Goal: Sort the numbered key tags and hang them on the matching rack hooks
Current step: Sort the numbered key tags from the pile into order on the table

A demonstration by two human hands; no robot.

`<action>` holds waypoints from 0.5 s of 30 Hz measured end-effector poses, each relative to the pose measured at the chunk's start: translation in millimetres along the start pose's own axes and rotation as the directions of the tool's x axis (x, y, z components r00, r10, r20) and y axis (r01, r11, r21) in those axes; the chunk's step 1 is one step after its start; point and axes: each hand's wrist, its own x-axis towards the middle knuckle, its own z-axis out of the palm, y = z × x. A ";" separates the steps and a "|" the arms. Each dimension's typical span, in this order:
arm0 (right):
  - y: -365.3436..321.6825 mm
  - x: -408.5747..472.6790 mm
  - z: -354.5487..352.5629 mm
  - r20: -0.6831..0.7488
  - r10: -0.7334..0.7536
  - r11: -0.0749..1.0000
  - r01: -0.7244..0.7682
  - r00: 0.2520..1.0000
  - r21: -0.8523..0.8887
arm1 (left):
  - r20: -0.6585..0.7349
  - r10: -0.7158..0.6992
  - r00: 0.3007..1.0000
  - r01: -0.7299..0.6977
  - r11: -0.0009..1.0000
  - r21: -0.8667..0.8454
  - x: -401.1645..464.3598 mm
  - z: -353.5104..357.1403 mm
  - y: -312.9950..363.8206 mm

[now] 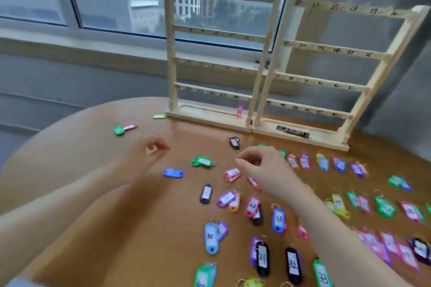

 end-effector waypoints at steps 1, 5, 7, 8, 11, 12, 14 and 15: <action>-12.2 6.3 17.1 0.047 -0.036 0.999 0.036 0.998 0.001 | -0.043 -0.046 0.998 0.046 0.999 0.000 -16.0 -15.7 -13.0; -43.9 32.5 82.6 0.199 -0.125 0.985 0.145 0.972 -0.091 | -0.153 -0.174 0.973 0.184 0.981 0.058 -56.4 -65.7 -45.1; -48.8 44.8 107.3 0.253 -0.137 0.960 0.191 0.958 -0.204 | -0.142 -0.202 0.969 0.217 0.971 0.101 -62.0 -76.5 -56.2; -49.7 49.3 115.4 0.280 -0.142 0.931 0.224 0.950 -0.288 | -0.119 -0.229 0.966 0.241 0.965 0.106 -62.0 -77.4 -62.6; -52.0 59.3 127.9 0.318 -0.232 0.794 0.368 0.919 -0.484 | -0.113 -0.304 0.946 0.314 0.945 0.089 -50.8 -67.3 -89.2; -54.8 61.3 128.0 0.329 -0.251 0.761 0.396 0.910 -0.515 | -0.133 -0.319 0.938 0.333 0.937 0.105 -43.3 -62.6 -98.7; -57.9 64.4 131.6 0.363 -0.293 0.677 0.460 0.885 -0.574 | -0.166 -0.337 0.927 0.361 0.922 0.142 -22.7 -57.1 -114.8; -60.0 65.7 134.2 0.372 -0.333 0.623 0.499 0.866 -0.603 | -0.175 -0.349 0.921 0.374 0.916 0.144 -10.4 -56.8 -120.5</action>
